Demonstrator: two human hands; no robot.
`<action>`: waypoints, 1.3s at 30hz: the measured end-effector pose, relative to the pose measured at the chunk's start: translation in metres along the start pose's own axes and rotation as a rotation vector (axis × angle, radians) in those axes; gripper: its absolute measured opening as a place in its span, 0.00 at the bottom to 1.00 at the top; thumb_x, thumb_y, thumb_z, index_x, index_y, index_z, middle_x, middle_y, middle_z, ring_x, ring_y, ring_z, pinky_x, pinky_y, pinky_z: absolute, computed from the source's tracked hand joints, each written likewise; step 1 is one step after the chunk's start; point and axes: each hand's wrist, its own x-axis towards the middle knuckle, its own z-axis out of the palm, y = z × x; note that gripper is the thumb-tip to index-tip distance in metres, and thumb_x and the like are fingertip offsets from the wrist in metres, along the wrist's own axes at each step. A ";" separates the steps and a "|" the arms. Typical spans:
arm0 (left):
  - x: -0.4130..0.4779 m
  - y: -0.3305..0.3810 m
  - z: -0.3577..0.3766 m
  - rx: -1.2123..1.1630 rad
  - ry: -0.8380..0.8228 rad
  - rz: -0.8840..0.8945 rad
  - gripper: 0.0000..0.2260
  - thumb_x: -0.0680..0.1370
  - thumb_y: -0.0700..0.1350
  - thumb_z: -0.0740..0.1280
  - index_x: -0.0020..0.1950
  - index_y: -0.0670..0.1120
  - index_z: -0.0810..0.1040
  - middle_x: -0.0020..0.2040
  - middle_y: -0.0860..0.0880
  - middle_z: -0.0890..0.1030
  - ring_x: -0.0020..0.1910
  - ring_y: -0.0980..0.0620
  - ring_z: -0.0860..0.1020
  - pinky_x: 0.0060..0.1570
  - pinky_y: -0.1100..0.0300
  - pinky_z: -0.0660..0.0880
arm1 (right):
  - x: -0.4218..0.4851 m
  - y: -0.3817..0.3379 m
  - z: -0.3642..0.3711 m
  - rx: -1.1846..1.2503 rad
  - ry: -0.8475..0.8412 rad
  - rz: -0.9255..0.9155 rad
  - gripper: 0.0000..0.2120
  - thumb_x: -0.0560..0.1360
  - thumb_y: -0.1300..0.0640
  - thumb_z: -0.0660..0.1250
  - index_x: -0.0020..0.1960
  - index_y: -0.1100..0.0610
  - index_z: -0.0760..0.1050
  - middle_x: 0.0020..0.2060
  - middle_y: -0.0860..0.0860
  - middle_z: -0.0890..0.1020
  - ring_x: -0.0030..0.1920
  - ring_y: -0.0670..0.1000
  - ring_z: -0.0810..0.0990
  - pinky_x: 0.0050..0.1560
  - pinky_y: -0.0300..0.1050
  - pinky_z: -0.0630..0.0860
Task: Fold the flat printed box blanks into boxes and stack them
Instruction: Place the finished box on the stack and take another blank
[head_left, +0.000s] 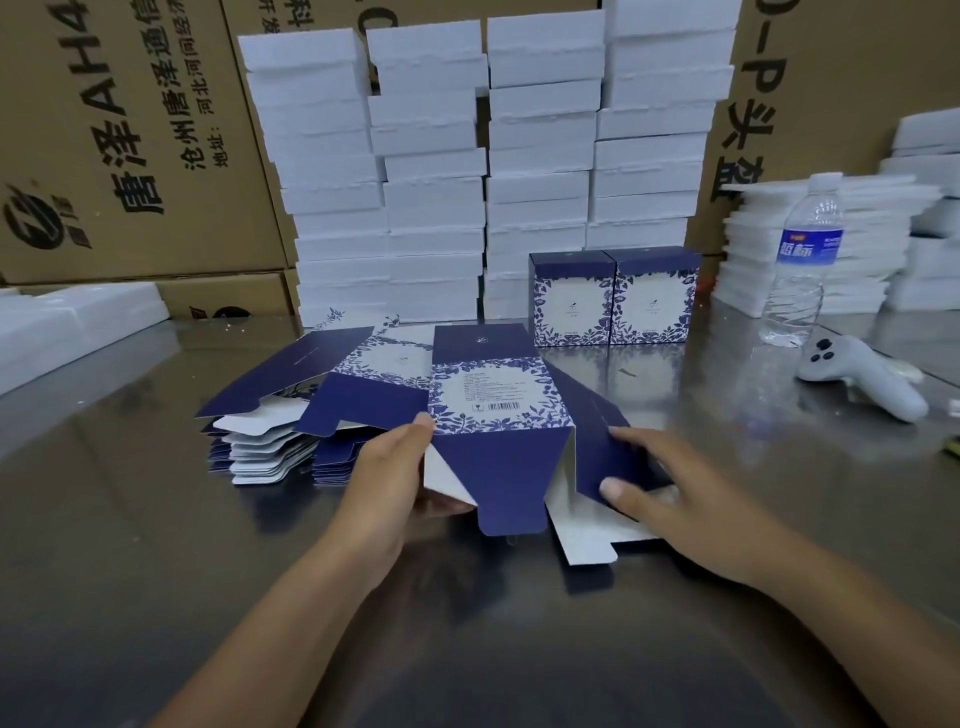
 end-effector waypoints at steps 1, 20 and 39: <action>0.001 0.001 0.001 -0.037 -0.031 0.002 0.18 0.83 0.51 0.55 0.42 0.43 0.80 0.34 0.45 0.83 0.31 0.49 0.82 0.33 0.54 0.80 | -0.001 0.000 0.000 0.013 -0.046 -0.004 0.43 0.58 0.28 0.61 0.70 0.43 0.62 0.60 0.34 0.67 0.56 0.28 0.67 0.55 0.28 0.63; -0.009 -0.008 0.010 0.301 -0.285 0.419 0.41 0.73 0.31 0.69 0.69 0.67 0.54 0.63 0.72 0.67 0.59 0.71 0.72 0.50 0.71 0.74 | -0.001 -0.018 0.009 0.468 0.299 0.009 0.18 0.72 0.37 0.52 0.44 0.44 0.75 0.38 0.27 0.80 0.43 0.28 0.77 0.43 0.24 0.70; -0.009 -0.005 0.012 0.314 -0.075 0.374 0.16 0.75 0.55 0.61 0.59 0.51 0.76 0.49 0.62 0.82 0.49 0.67 0.79 0.46 0.75 0.73 | -0.006 -0.032 0.009 0.453 0.406 -0.124 0.29 0.78 0.42 0.54 0.38 0.65 0.79 0.34 0.55 0.84 0.37 0.54 0.81 0.40 0.45 0.74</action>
